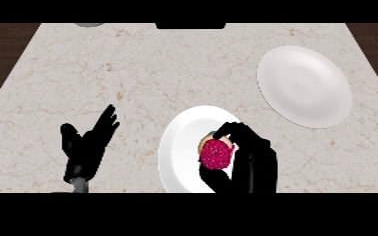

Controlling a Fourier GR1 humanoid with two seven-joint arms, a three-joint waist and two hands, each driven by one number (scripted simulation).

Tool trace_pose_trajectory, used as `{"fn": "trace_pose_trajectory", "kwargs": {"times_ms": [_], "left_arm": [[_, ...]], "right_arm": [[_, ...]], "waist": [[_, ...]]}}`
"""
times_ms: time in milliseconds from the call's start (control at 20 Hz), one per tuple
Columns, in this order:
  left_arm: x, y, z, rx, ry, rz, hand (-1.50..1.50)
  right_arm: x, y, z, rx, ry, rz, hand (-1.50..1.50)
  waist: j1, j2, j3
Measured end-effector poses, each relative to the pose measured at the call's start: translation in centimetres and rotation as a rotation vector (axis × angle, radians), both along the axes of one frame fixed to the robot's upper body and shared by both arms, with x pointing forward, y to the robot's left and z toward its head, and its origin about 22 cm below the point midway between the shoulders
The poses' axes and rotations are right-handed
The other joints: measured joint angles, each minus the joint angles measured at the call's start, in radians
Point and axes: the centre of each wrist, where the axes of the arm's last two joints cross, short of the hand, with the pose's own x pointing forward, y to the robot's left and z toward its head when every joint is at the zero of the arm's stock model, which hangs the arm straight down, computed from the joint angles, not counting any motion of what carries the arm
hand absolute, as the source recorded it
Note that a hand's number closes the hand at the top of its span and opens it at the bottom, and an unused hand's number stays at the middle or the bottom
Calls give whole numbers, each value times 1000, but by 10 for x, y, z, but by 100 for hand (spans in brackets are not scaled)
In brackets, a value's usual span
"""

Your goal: Pick the cupcake from the plate and place it in the plate

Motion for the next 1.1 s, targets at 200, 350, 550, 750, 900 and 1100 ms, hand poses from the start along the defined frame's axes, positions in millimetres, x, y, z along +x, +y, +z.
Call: {"fn": "trace_pose_trajectory", "kwargs": {"times_ms": [200,350,550,750,900,1100], "left_arm": [[-2,-3,1,-3,-2,-4,0],[2,-6,3,-4,-1,-4,0],[2,-5,-1,-5,-11,-9,0],[6,-5,2,-6,-2,-13,0],[6,-7,1,-8,-4,-20,0],[6,-8,1,-9,-15,-23,0]], "right_arm": [[18,-31,0,96,-51,-62,150],[34,-60,-5,111,-91,-111,150],[64,-101,-19,90,-139,-191,150],[94,-145,-25,83,-173,-262,150],[117,-177,-25,88,-191,-296,150],[145,-211,-31,88,-198,-315,150]], "waist": [[5,2,0],[6,3,-1],[10,4,1],[15,6,1],[19,7,1],[26,8,2]]}}
